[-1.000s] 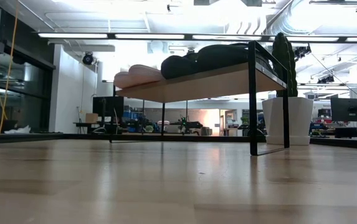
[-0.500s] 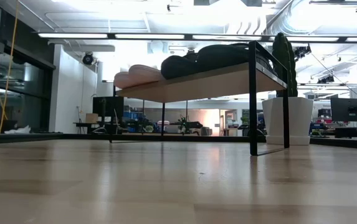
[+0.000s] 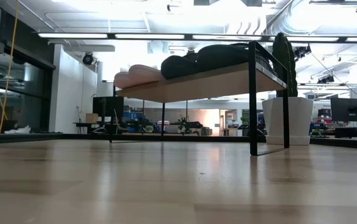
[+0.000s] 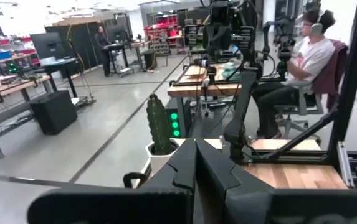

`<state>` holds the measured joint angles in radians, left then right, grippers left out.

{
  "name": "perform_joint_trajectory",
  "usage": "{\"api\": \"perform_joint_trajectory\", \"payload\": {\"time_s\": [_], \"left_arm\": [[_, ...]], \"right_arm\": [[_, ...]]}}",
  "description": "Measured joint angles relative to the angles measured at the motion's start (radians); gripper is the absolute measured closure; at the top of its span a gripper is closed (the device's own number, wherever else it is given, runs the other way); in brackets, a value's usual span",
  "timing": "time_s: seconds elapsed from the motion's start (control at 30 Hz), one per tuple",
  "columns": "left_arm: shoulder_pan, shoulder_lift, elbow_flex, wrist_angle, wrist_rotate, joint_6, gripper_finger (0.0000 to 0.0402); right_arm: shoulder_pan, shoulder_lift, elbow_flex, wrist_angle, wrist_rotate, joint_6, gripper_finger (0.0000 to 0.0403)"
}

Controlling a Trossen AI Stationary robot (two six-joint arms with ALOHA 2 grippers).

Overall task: Pick and place slides into the shelf
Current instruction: Return to Home Position

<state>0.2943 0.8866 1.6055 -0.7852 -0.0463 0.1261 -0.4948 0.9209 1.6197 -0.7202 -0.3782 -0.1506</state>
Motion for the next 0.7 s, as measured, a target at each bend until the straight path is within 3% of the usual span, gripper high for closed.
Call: {"api": "perform_joint_trajectory", "payload": {"time_s": [0.3, 0.7], "left_arm": [[0.000, -0.151, -0.261, 0.148, 0.012, -0.045, 0.0401], [0.000, -0.313, -0.548, 0.359, 0.067, -0.129, 0.0401]], "right_arm": [[-0.009, -0.268, -0.332, 0.268, 0.012, 0.098, 0.0403], [-0.009, -0.450, -0.620, 0.473, -0.029, 0.195, 0.0403]]}}
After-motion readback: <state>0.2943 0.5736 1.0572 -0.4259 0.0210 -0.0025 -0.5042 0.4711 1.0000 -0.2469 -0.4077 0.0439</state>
